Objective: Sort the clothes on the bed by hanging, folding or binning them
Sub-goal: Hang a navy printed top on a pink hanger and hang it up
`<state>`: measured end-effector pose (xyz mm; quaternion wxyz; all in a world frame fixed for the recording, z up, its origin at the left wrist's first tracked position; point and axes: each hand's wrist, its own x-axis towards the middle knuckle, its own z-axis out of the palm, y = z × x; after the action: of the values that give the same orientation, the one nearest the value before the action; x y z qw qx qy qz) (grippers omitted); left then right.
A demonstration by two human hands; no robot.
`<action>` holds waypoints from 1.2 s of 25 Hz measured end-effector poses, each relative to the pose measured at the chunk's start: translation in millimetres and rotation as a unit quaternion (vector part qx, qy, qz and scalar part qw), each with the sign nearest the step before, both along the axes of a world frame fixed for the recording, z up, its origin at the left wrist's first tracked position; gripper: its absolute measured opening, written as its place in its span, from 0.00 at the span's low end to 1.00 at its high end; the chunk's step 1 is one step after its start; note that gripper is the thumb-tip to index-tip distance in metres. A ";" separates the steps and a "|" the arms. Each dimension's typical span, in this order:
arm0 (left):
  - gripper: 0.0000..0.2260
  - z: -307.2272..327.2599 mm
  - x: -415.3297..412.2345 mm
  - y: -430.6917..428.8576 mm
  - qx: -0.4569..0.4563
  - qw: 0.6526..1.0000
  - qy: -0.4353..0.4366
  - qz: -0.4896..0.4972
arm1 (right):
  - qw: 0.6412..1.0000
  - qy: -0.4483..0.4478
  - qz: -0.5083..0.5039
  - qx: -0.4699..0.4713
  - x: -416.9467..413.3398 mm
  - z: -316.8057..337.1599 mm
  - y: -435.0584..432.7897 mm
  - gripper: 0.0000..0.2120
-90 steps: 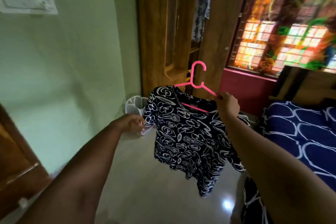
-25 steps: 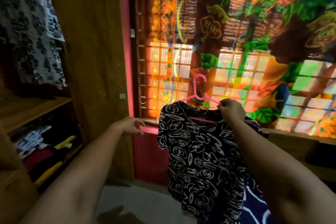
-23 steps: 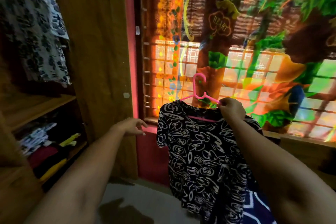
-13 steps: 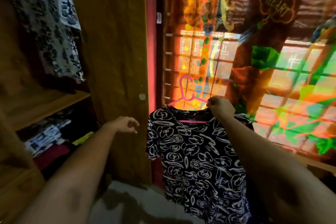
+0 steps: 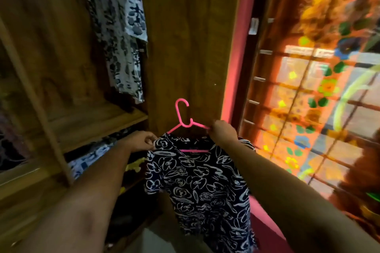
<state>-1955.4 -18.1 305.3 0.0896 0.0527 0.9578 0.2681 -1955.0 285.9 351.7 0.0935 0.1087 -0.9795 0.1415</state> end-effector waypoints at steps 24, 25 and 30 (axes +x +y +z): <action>0.23 278.7 -37.0 -175.0 -0.475 0.713 0.418 0.301 | 0.926 0.312 0.197 -0.077 -187.1 278.6 -282.8 0.09; 0.24 291.7 -37.3 -183.7 -0.496 0.688 0.435 0.301 | 0.923 0.319 0.198 -0.084 -188.8 295.6 -295.6 0.09; 0.26 362.8 -25.6 -231.6 -0.566 0.582 0.484 0.326 | 0.894 0.391 0.208 -0.074 -189.8 369.6 -352.8 0.10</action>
<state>-1981.0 -249.7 668.1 -0.4693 -0.2021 0.7699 -0.3823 -2144.8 -66.8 721.2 0.4449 0.3491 -0.8056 0.1764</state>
